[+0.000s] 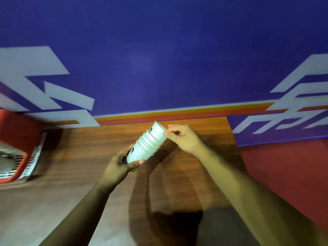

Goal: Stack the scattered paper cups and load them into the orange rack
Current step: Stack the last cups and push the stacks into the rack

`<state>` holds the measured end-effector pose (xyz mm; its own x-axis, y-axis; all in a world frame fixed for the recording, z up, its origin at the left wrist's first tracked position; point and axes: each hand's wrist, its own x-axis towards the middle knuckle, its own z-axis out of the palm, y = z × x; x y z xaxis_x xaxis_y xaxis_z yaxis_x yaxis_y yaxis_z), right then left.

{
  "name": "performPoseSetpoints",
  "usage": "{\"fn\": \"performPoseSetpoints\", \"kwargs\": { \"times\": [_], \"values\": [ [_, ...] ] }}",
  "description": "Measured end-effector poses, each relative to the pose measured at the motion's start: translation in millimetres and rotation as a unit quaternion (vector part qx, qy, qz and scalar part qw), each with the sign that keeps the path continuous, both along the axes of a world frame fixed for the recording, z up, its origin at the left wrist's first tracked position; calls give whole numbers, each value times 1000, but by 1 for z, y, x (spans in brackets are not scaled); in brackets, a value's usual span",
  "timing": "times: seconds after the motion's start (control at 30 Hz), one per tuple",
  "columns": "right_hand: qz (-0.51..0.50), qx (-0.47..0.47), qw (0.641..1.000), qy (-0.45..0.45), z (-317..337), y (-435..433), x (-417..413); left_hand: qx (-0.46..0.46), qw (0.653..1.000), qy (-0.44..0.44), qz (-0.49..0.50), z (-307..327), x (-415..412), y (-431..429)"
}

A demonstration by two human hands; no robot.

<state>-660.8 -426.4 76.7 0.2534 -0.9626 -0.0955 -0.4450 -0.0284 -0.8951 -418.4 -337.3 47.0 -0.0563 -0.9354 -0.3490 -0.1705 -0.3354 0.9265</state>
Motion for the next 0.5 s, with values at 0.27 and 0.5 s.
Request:
{"fn": "performPoseSetpoints", "kwargs": {
  "times": [0.27, 0.5],
  "values": [
    [8, 69, 994, -86, 33, 60, 86, -45, 997, 33, 51, 48, 47, 54],
    [33, 140, 970, -197, 72, 119, 189, -65, 987, 65, 129, 74, 129, 116]
  ]
}}
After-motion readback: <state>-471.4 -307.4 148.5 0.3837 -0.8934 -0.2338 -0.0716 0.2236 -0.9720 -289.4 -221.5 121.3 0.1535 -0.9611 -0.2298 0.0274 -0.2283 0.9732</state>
